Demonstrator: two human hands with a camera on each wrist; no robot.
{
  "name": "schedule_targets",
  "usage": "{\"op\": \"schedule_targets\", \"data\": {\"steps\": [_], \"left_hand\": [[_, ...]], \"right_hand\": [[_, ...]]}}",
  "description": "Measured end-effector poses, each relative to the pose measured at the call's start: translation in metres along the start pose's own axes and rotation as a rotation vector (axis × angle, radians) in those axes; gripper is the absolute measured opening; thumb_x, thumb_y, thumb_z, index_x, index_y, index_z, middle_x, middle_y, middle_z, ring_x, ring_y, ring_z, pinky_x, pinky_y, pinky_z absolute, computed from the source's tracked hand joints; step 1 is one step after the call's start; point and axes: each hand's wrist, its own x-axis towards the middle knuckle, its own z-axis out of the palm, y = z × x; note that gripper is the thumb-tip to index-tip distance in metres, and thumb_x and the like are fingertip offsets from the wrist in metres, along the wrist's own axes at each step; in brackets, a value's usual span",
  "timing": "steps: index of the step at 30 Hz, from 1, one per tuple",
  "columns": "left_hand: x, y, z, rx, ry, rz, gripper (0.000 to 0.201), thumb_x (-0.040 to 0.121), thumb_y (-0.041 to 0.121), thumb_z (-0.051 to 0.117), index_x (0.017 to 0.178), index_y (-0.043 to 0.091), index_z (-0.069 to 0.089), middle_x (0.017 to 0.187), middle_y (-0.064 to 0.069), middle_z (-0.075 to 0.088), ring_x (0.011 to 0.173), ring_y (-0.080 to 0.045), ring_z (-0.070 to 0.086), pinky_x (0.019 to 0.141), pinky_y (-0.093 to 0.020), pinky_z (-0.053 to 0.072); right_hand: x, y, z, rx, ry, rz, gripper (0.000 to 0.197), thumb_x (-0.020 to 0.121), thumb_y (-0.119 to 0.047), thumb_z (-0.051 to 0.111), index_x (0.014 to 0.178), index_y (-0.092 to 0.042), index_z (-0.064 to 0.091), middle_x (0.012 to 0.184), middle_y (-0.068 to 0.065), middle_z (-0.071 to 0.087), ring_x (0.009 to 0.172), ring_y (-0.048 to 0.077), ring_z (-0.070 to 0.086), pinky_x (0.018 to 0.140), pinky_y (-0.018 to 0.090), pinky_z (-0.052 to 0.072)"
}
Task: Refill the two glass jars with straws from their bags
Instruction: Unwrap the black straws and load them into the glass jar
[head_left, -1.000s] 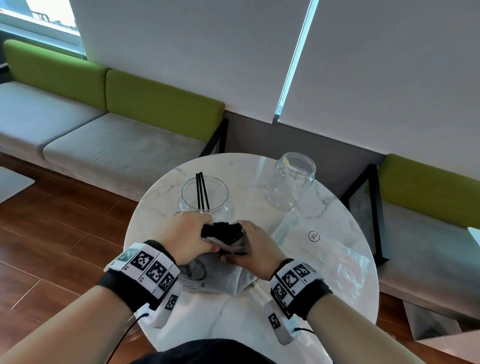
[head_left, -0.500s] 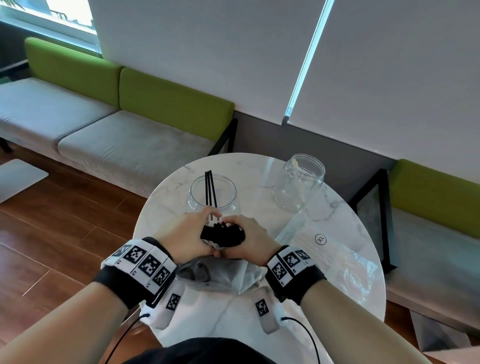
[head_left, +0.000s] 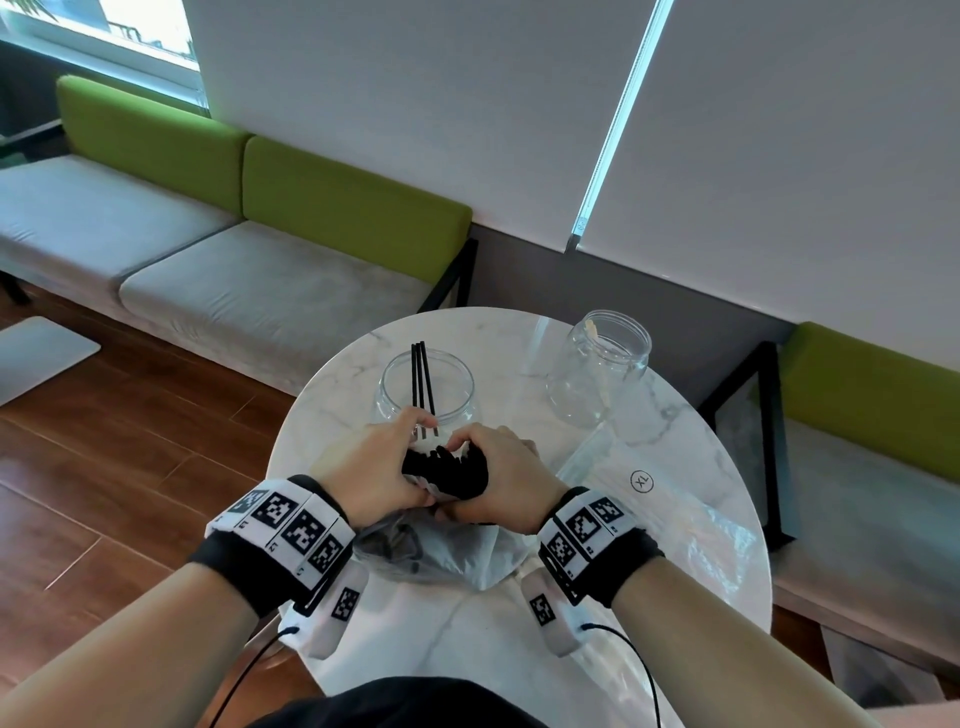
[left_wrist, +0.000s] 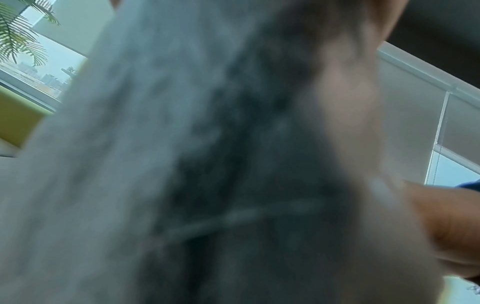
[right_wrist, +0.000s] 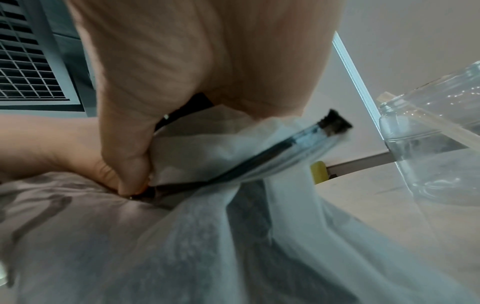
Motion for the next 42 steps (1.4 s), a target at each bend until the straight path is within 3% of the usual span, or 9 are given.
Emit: {"op": "schedule_targets", "data": {"steps": [2, 7, 13, 17, 24, 29, 33, 36, 42], "left_hand": [[0.001, 0.001, -0.001, 0.019, -0.010, -0.027, 0.070, 0.055, 0.040, 0.075, 0.118, 0.028, 0.047, 0.094, 0.007, 0.066, 0.089, -0.014, 0.062, 0.082, -0.036, 0.050], [0.003, 0.004, -0.005, 0.011, -0.084, 0.006, 0.036, 0.055, 0.035, 0.071, 0.090, 0.034, 0.066, 0.074, 0.014, 0.062, 0.080, -0.011, 0.061, 0.077, -0.033, 0.050], [0.002, 0.008, -0.007, -0.005, -0.110, 0.047, 0.030, 0.057, 0.031, 0.069, 0.086, 0.039, 0.064, 0.073, 0.017, 0.061, 0.078, -0.006, 0.059, 0.073, -0.026, 0.047], [0.004, 0.006, -0.003, -0.033, -0.045, -0.015, 0.022, 0.053, 0.038, 0.065, 0.069, 0.040, 0.050, 0.071, 0.012, 0.062, 0.074, -0.012, 0.060, 0.072, -0.034, 0.051], [0.001, 0.006, -0.012, -0.069, -0.020, -0.027, 0.028, 0.059, 0.032, 0.079, 0.073, 0.030, 0.055, 0.072, 0.008, 0.063, 0.072, -0.009, 0.058, 0.068, -0.028, 0.047], [-0.001, -0.001, -0.036, -0.019, 0.094, -0.020, 0.034, 0.048, 0.064, 0.063, 0.075, 0.045, 0.054, 0.077, 0.013, 0.066, 0.079, -0.006, 0.061, 0.077, -0.034, 0.049], [-0.003, -0.002, -0.032, 0.049, 0.019, -0.107, 0.033, 0.061, 0.053, 0.074, 0.081, 0.033, 0.058, 0.082, 0.010, 0.065, 0.083, -0.010, 0.060, 0.076, -0.028, 0.046], [-0.004, -0.002, -0.029, 0.097, 0.042, -0.125, 0.031, 0.069, 0.048, 0.074, 0.090, 0.029, 0.059, 0.084, 0.010, 0.063, 0.080, -0.009, 0.055, 0.061, -0.012, 0.033], [-0.011, 0.002, -0.035, 0.216, 0.095, -0.076, 0.027, 0.078, 0.053, 0.063, 0.091, 0.030, 0.057, 0.084, 0.010, 0.061, 0.079, -0.009, 0.050, 0.056, -0.008, 0.025]], "right_hand": [[0.001, 0.003, 0.000, -0.013, 0.006, 0.017, 0.068, 0.059, -0.043, 0.082, 0.117, -0.032, 0.046, 0.100, -0.010, 0.055, 0.101, 0.011, 0.046, 0.093, 0.031, 0.030], [0.003, 0.002, 0.000, -0.057, 0.033, -0.039, 0.063, 0.060, -0.041, 0.081, 0.117, -0.033, 0.054, 0.107, -0.011, 0.057, 0.106, 0.013, 0.049, 0.086, 0.028, 0.029], [0.000, 0.010, 0.011, 0.079, 0.161, -0.103, 0.051, 0.058, -0.036, 0.082, 0.102, -0.029, 0.056, 0.100, -0.012, 0.054, 0.095, 0.007, 0.053, 0.091, 0.036, 0.043], [-0.005, 0.010, 0.018, 0.159, 0.237, -0.134, 0.045, 0.062, -0.027, 0.083, 0.100, -0.023, 0.058, 0.093, -0.013, 0.057, 0.085, 0.008, 0.056, 0.081, 0.024, 0.045], [-0.011, 0.007, 0.012, 0.410, 0.204, -0.107, 0.041, 0.066, -0.013, 0.081, 0.091, -0.033, 0.055, 0.084, -0.011, 0.060, 0.077, 0.005, 0.058, 0.075, 0.020, 0.046], [-0.010, 0.008, -0.015, 0.543, 0.187, -0.153, 0.030, 0.068, -0.015, 0.083, 0.080, -0.032, 0.061, 0.074, -0.014, 0.061, 0.070, -0.002, 0.054, 0.071, 0.011, 0.041], [-0.010, 0.019, -0.003, 0.516, 0.281, -0.099, 0.023, 0.072, -0.016, 0.082, 0.077, -0.026, 0.062, 0.071, -0.017, 0.061, 0.067, -0.001, 0.054, 0.067, 0.013, 0.041], [-0.009, 0.026, 0.007, 0.476, 0.413, -0.059, 0.019, 0.075, -0.017, 0.079, 0.081, -0.022, 0.062, 0.077, -0.012, 0.063, 0.073, -0.001, 0.057, 0.071, 0.011, 0.042], [-0.007, 0.035, 0.009, 0.234, 0.570, -0.172, 0.023, 0.084, -0.018, 0.071, 0.104, -0.014, 0.061, 0.096, -0.007, 0.059, 0.089, -0.006, 0.051, 0.084, 0.008, 0.040]]}}
